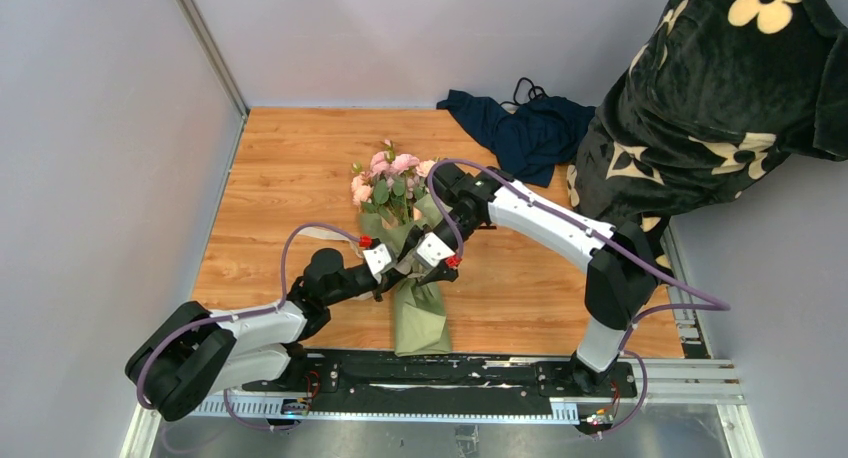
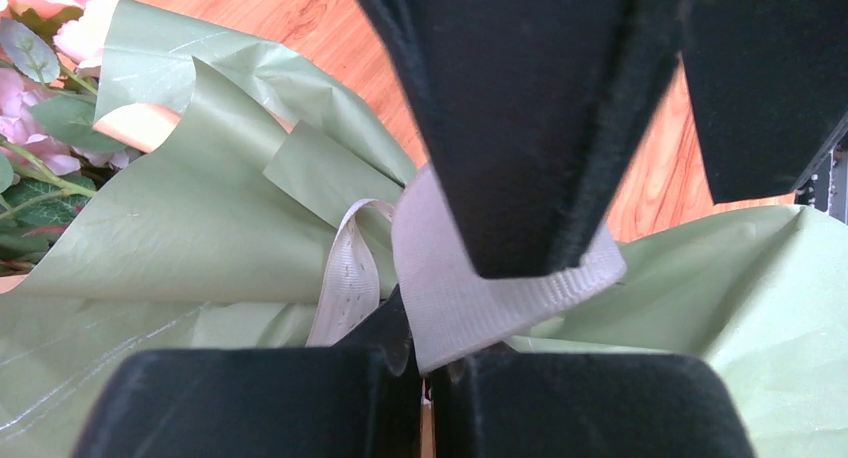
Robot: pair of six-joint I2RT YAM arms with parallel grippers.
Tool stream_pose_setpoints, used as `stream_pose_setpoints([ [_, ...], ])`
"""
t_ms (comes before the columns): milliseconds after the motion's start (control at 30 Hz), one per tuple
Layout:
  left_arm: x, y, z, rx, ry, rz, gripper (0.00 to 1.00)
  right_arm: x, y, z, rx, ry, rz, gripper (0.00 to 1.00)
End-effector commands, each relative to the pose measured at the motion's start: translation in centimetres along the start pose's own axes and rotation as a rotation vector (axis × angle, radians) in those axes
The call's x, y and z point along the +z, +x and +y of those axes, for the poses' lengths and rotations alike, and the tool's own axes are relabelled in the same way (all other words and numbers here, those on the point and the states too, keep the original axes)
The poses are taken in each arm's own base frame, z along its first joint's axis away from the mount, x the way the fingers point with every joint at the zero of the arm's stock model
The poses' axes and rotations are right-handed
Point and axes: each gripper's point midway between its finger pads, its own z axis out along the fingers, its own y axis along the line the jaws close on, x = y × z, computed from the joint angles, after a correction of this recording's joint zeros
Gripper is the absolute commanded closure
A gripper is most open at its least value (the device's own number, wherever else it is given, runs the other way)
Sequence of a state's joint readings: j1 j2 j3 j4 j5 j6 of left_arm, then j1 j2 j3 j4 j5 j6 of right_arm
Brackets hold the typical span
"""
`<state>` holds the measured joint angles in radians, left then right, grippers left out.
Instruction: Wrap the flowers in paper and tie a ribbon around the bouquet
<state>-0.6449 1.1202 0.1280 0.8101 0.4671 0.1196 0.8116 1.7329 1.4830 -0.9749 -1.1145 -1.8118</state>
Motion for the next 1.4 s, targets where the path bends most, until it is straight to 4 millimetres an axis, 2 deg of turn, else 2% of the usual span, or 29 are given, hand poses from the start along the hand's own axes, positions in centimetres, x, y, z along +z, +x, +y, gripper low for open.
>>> stream_pose_setpoints([
  [0,0.5,-0.8,-0.1,0.010,0.012,-0.018,1.00,0.8,-0.3,0.2,0.017,-0.031,0.001,0.37],
  [100,0.5,-0.8,0.0,0.011,0.007,-0.019,1.00,1.3,0.0,0.0,0.021,-0.024,0.001,0.51],
  [167,0.5,-0.8,0.0,0.010,0.006,-0.016,1.00,1.3,0.2,-0.2,0.040,-0.018,0.008,0.71],
  [233,0.4,-0.5,0.0,0.006,0.004,-0.009,1.00,1.0,0.4,-0.4,0.073,-0.006,0.026,0.98],
  [333,0.3,-0.5,0.1,0.007,-0.003,-0.007,1.00,0.6,1.1,-0.7,0.156,0.037,0.061,1.00],
  [433,0.2,-0.9,0.0,0.016,0.002,-0.016,0.99,0.0,2.7,-1.2,0.226,0.119,0.109,1.00],
  [500,0.1,-1.5,-0.1,0.021,0.013,-0.024,0.94,-0.2,3.3,-1.5,0.259,0.176,0.132,1.00],
  [533,0.1,-1.6,-0.2,0.024,0.018,-0.020,0.90,-0.3,3.3,-1.3,0.283,0.197,0.134,1.00],
  [567,-0.1,-1.7,-0.6,0.028,0.040,-0.009,0.87,-0.5,3.1,-2.0,0.266,0.237,0.129,1.00],
  [700,-0.6,-1.3,-1.6,0.063,0.100,0.031,0.87,-1.1,2.5,-2.4,0.288,0.324,0.125,1.00],
  [767,-0.8,-0.6,-1.8,0.087,0.114,0.052,0.75,-1.4,2.4,-2.3,0.300,0.346,0.132,1.00],
  [833,-0.8,-0.5,-1.8,0.126,0.135,0.069,0.71,-1.5,2.7,-2.2,0.315,0.363,0.143,1.00],
  [900,-1.0,-0.6,-2.0,0.156,0.159,0.091,0.62,-1.5,3.2,-1.9,0.332,0.374,0.152,1.00],
  [933,-1.1,-0.7,-2.1,0.157,0.169,0.099,0.64,-1.6,3.3,-1.9,0.338,0.377,0.153,1.00],
  [1000,-1.1,-1.4,-2.4,0.169,0.197,0.089,0.80,-1.5,3.3,-1.8,0.338,0.376,0.148,1.00],
  [1033,-1.0,-1.6,-2.2,0.172,0.189,0.087,0.92,-1.4,3.2,-1.9,0.334,0.379,0.139,1.00],
  [1067,-0.9,-1.7,-1.8,0.178,0.170,0.092,1.00,-1.4,3.0,-2.0,0.331,0.380,0.128,1.00],
  [1133,-0.7,-1.7,-0.5,0.181,0.102,0.098,1.00,-1.3,2.5,-2.0,0.326,0.381,0.106,1.00],
  [1200,-0.7,-1.9,-0.5,0.194,0.097,0.088,0.81,-1.3,2.1,-2.2,0.323,0.391,0.089,1.00],
  [1233,-0.7,-1.9,-0.6,0.206,0.109,0.085,0.60,-1.3,2.1,-2.3,0.324,0.399,0.083,1.00],
  [1267,-0.7,-1.8,-0.7,0.210,0.113,0.086,0.49,-1.3,2.0,-2.4,0.328,0.408,0.079,1.00],
  [1300,-0.6,-1.8,-0.5,0.204,0.103,0.087,0.43,-1.4,2.0,-2.6,0.332,0.417,0.075,1.00],
  [1367,-0.4,-2.2,0.0,0.196,0.076,0.083,0.39,-1.5,1.9,-2.9,0.336,0.442,0.068,1.00],
])
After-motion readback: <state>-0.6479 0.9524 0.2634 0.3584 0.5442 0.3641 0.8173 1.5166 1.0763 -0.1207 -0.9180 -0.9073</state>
